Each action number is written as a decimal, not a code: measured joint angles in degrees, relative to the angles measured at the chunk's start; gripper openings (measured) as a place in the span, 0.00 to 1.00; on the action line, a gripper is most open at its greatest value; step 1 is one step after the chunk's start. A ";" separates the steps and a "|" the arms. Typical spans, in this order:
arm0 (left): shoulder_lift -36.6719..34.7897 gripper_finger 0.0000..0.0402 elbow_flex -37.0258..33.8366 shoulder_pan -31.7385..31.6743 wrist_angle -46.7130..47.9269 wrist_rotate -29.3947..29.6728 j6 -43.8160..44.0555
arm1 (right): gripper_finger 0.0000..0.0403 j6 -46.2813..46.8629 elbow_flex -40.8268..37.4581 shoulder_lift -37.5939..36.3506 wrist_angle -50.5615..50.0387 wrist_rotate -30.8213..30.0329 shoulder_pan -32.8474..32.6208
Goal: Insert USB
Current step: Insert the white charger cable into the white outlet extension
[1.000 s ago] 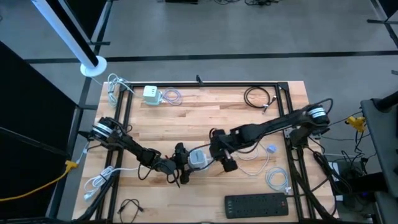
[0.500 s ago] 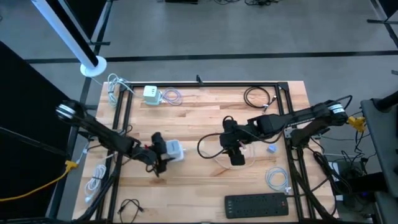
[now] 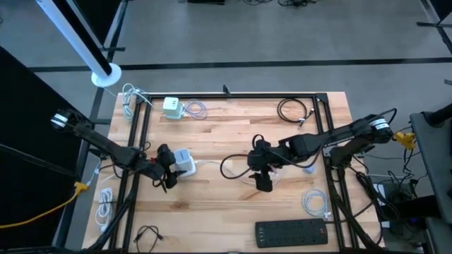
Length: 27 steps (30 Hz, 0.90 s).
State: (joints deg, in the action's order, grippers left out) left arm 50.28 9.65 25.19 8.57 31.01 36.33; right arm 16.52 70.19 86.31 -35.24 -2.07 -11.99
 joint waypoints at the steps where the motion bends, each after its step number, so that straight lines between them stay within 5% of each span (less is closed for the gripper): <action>1: -0.53 0.73 -0.11 0.00 0.27 -0.37 -1.48 | 0.55 0.54 0.00 0.47 2.02 -0.20 -0.19; 16: -2.39 0.73 1.47 -0.08 3.76 -6.96 -3.71 | 0.54 29.83 -0.02 10.21 11.73 -1.39 -6.71; 19: -2.94 0.74 4.21 0.05 8.13 -11.92 -4.30 | 0.52 32.76 -0.02 10.84 11.76 -1.40 -8.81; 27: -2.19 0.87 6.98 -0.01 15.60 -12.16 -3.04 | 0.50 32.36 -0.02 11.12 11.53 -1.54 -10.24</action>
State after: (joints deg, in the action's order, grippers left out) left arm 48.09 16.63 25.18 24.17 18.85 33.29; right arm 48.88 70.17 97.43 -23.71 -3.61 -22.22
